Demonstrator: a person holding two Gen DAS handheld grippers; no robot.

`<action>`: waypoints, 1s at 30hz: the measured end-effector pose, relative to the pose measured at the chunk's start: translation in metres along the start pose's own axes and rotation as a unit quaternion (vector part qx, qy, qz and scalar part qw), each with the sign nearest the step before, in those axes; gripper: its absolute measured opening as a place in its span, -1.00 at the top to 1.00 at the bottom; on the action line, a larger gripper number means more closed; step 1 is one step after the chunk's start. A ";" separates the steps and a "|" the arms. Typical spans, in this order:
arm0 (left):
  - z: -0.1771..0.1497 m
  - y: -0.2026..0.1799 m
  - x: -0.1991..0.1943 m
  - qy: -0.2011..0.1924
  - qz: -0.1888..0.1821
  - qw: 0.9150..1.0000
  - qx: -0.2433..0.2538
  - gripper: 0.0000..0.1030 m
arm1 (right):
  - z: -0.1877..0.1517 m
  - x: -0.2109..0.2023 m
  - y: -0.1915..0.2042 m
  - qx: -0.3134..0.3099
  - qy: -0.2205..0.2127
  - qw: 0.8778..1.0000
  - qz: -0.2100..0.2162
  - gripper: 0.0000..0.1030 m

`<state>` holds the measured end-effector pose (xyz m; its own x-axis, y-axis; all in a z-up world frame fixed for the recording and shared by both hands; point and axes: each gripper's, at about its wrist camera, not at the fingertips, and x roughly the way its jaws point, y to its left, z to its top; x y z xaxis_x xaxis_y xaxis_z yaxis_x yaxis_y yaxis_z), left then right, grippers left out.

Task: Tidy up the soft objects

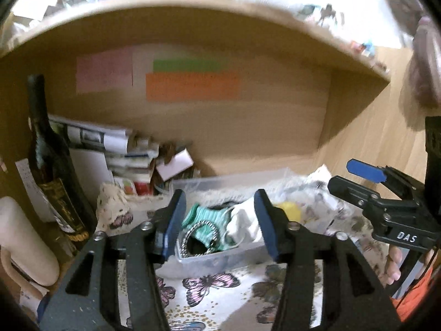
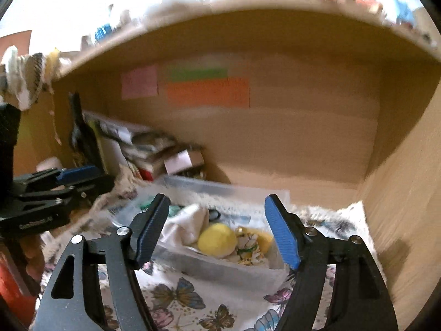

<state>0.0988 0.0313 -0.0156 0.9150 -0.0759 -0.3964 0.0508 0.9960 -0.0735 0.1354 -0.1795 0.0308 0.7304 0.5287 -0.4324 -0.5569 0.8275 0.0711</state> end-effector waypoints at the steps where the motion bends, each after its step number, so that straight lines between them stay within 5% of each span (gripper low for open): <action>1: 0.002 -0.002 -0.005 -0.008 -0.001 1.000 0.000 -0.11 | 0.003 -0.008 0.000 0.000 -0.010 1.000 0.000 -0.44; 15: 0.006 -0.023 -0.069 -0.095 0.005 0.995 0.005 -0.93 | 0.004 -0.063 0.011 0.005 -0.084 0.996 -0.007 -0.95; 30: -0.002 -0.037 -0.078 -0.101 0.009 0.995 0.020 -1.00 | -0.004 -0.073 0.014 0.011 -0.084 0.996 -0.007 -1.00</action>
<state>0.0241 -0.0002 0.0161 0.9775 -0.0507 -0.2048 0.0456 0.9985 -0.0298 0.0730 -0.2069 0.0599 0.7955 0.5389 -0.2772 -0.5378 0.8386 0.0870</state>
